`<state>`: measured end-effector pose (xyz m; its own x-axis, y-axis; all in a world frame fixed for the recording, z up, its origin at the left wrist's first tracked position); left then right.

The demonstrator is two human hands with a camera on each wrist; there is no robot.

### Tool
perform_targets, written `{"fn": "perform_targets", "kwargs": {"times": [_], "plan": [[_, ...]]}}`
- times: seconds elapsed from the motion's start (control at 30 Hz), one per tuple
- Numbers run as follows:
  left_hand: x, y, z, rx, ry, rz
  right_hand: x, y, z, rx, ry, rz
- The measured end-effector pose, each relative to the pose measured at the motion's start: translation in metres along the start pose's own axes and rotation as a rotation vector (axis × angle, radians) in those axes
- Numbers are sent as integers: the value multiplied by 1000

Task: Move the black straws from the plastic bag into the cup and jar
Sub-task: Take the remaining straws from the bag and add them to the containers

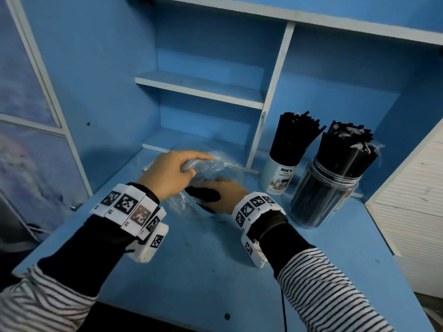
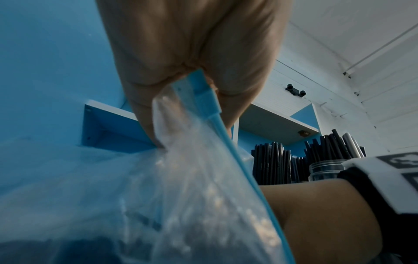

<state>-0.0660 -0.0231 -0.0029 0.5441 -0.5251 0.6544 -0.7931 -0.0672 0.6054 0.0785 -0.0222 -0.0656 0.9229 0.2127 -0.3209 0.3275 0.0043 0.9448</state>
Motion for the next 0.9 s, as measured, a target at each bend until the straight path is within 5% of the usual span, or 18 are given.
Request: {"fn": "perform_targets", "kwargs": {"times": [0.7, 0.9], "plan": [[-6, -1, 6, -27, 33, 66, -2, 6, 2, 50, 5, -34], [-8, -2, 4, -23, 11, 44, 2, 17, 3, 166, -34, -145]]}}
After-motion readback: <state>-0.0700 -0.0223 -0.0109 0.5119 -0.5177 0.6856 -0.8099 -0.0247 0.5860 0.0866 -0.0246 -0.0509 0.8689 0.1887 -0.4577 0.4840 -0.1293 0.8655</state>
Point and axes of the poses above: each hand's wrist, its own z-axis away from the middle knuckle, its own y-axis out of the back of the hand, x = y × z, the point moved 5 cm from there along -z, towards the middle knuckle, and after that the axes turned 12 degrees about x, right-handed, at the moved point
